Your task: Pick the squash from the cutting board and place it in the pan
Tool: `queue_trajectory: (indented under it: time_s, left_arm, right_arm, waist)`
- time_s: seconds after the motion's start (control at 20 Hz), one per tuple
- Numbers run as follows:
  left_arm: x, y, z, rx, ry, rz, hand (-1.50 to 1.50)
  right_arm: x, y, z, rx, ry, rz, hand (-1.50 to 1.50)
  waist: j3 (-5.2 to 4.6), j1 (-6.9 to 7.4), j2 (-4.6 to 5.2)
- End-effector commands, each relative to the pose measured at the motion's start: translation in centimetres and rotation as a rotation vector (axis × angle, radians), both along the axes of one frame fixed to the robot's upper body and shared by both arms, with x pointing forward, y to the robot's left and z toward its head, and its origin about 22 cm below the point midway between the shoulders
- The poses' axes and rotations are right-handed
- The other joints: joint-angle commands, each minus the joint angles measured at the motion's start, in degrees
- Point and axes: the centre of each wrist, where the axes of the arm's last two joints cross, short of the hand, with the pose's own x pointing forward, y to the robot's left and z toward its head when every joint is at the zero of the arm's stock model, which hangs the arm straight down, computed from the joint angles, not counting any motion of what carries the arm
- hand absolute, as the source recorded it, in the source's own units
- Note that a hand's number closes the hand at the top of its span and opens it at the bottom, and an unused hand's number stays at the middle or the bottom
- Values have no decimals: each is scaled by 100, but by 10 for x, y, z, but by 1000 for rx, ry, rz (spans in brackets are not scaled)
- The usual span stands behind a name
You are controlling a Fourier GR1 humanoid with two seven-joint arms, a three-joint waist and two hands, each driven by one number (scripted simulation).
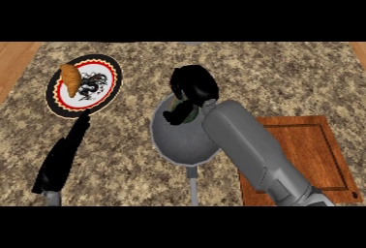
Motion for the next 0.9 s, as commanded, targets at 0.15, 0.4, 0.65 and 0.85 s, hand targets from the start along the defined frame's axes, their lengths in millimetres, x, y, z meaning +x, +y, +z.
queue_trajectory:
  time_s: [0.15, 0.4, 0.65, 0.85]
  left_arm:
    - [10, -7, -3, 5, -13, -27, 0]
    - [9, -5, -12, 8, -6, -31, 0]
    - [20, -9, -8, -4, -12, -35, 0]
    - [15, -4, -1, -10, -12, -29, 0]
  right_arm:
    - [2, -14, -33, 166, 361, -93, -150]
    - [-8, -16, -52, 361, 426, -107, -150]
    - [-12, -15, -53, 579, 239, -154, -150]
    - [1, -20, -40, 736, 170, -264, -150]
  waist:
    - [3, 176, 53]
    - [6, 195, 54]
    - [8, 186, 71]
    - [10, 102, 30]
